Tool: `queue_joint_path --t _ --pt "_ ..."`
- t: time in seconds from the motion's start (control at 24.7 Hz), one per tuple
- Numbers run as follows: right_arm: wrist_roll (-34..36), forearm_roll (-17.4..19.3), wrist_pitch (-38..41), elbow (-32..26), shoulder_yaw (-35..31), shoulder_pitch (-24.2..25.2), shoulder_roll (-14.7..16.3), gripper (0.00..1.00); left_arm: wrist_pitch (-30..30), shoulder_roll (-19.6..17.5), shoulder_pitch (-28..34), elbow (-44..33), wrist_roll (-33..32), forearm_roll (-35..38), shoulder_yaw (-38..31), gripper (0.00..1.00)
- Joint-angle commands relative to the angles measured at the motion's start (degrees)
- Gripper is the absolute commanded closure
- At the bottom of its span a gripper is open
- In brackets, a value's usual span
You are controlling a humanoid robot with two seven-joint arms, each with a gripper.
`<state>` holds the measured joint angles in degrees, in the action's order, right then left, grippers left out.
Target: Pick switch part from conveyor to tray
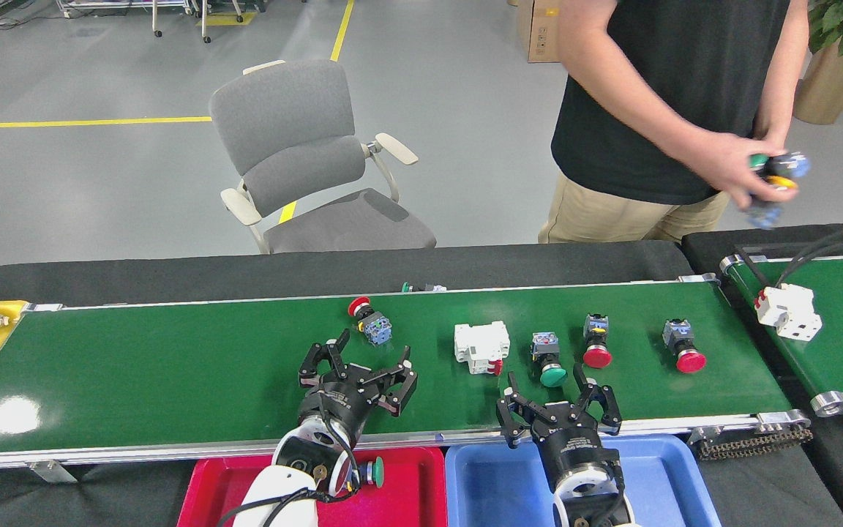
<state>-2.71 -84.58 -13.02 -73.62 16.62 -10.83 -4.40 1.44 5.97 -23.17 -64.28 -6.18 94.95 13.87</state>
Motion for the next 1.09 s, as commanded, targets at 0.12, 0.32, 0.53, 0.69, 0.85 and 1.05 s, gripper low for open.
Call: queue_joint_path --t 0.12,0.32,0.53,0.69,0.85,1.05 --pt "-0.02 0.12 -0.34 2.69 0.34 -3.32 -0.26 0.58 -0.12 -0.52 -4.17 4.87 0.29 -3.63 -1.92 0.0" --pt "0.16 0.29 -0.08 3.13 1.75 -4.11 0.18 0.84 -0.91 -1.75 -6.89 10.84 0.46 -6.35 -2.18 0.0" --pt "0.78 0.47 10.38 -3.19 4.47 -2.0 1.41 0.88 -5.04 -2.36 -7.68 13.04 0.81 -6.27 -3.77 0.08" --pt "0.86 1.96 32.97 -14.44 4.39 5.82 3.96 0.87 -7.5 -2.98 -7.42 13.13 0.9 -6.35 -3.94 0.49" --pt "0.25 1.52 45.63 -17.87 4.91 10.04 4.14 0.01 -7.41 -2.98 -7.07 13.04 0.99 -6.44 -6.05 0.75" --pt "0.25 1.88 46.24 -17.96 6.67 9.95 3.96 0.01 -1.88 -3.15 -3.29 8.29 4.07 -6.09 -6.23 0.9"
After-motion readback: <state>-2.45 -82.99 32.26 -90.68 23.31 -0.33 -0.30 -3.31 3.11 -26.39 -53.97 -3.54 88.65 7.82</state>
